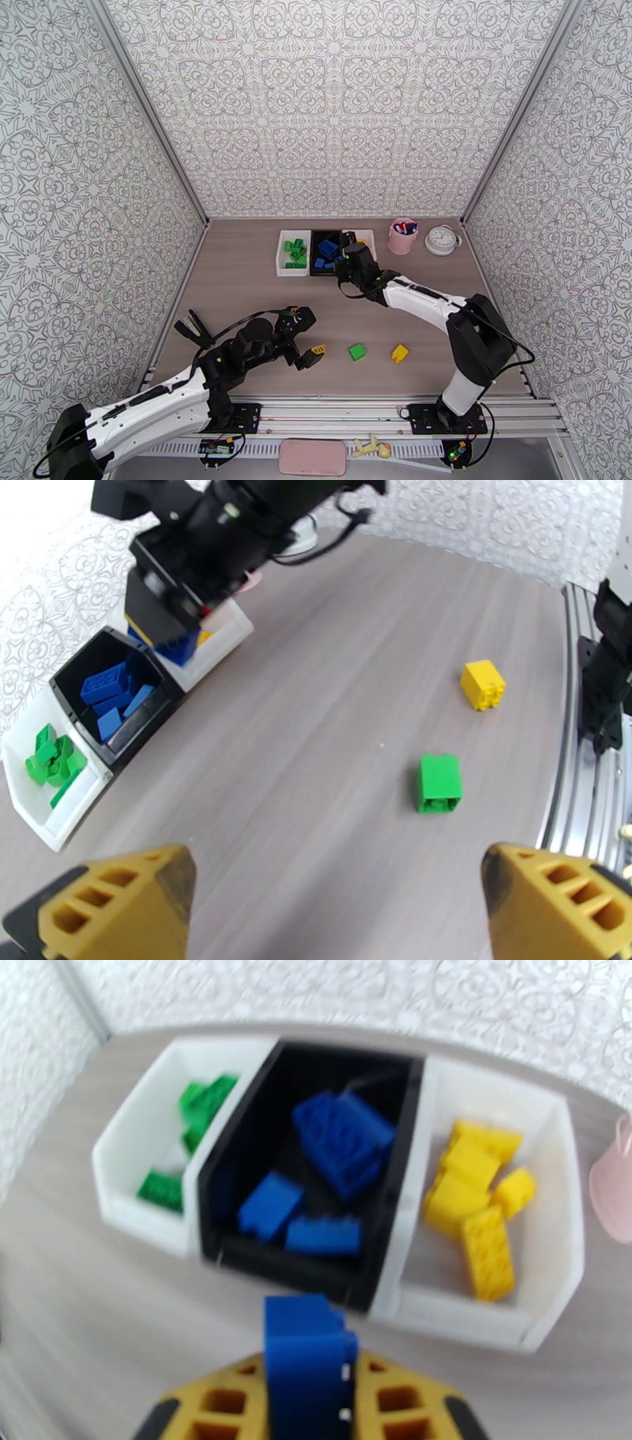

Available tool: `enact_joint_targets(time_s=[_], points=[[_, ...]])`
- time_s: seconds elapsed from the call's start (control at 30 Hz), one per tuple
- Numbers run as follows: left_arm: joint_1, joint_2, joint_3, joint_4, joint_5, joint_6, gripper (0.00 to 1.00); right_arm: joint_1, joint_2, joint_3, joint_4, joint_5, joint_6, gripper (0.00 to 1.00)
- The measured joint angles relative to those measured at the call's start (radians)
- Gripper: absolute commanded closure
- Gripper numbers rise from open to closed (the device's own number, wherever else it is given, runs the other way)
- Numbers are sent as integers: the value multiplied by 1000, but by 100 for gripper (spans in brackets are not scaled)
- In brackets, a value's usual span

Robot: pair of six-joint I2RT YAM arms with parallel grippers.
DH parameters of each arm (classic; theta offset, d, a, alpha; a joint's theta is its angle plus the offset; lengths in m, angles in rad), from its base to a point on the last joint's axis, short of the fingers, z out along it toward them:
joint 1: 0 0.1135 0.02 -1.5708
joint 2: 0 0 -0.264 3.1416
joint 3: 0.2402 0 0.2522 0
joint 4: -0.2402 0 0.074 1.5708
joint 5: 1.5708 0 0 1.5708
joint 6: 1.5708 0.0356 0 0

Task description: Sort the legos into containers by color

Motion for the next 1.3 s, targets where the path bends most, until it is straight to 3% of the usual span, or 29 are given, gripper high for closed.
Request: enact_joint_targets(time_s=[0.27, 0.67, 0.83, 0.9, 1.07, 1.3], points=[[-8, -40, -45, 109, -136, -38, 0, -9, 159, 198, 2, 14, 0, 79], [15, -60, -99, 135, -109, 26, 0, -9, 448, 497, -40, 33, -17, 76], [20, -47, -98, 132, -89, 39, 0, -10, 490, 591, -67, 32, -40, 52], [20, -36, -98, 133, -72, 38, 0, -13, 486, 595, -60, 25, -43, 37], [8, 3, -98, 171, -47, 21, 0, -29, 416, 513, -46, 7, -55, 25], [-60, 120, -98, 254, -51, 17, 0, -51, 160, 253, 1, -5, -75, 14]])
